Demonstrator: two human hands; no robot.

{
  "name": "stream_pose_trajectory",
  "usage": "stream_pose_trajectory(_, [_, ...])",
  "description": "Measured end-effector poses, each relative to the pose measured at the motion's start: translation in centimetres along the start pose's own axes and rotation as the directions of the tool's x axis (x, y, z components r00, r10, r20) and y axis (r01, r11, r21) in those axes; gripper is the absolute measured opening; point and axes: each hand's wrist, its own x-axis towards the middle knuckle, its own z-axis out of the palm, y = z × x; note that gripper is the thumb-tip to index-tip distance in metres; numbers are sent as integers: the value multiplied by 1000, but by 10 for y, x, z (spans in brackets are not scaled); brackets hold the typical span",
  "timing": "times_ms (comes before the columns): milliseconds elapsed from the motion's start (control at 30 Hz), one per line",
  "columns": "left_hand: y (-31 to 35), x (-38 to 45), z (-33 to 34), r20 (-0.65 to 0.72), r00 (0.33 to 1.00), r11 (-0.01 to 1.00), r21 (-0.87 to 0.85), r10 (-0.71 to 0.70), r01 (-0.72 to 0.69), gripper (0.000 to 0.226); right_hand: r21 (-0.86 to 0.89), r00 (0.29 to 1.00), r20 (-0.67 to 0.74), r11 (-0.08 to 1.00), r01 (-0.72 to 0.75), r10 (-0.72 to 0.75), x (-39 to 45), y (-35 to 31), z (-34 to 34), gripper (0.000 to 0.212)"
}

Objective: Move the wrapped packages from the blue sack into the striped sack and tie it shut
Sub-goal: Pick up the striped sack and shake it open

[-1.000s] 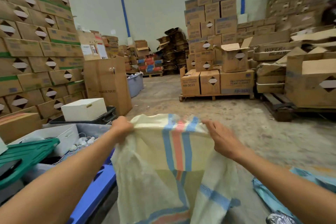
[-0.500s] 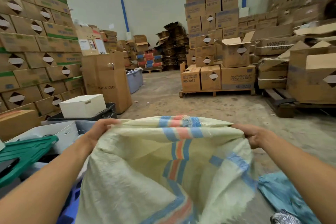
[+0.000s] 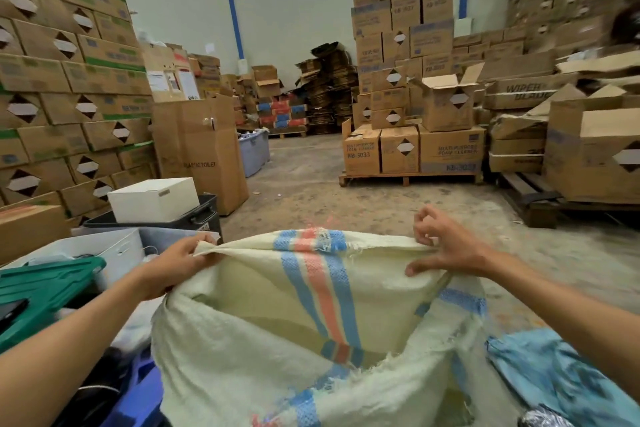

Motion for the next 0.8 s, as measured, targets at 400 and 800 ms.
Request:
stream_pose_trajectory(400, [19, 8, -10, -252, 801, 782, -499, -543, 373, 15, -688, 931, -365, 677, -261, -12, -15, -3, 69, 36])
stream_pose_trajectory(800, [16, -19, -29, 191, 830, 751, -356, -524, 556, 34, 873, 540, 410, -143, -467, 735, 2, 1, 1, 24])
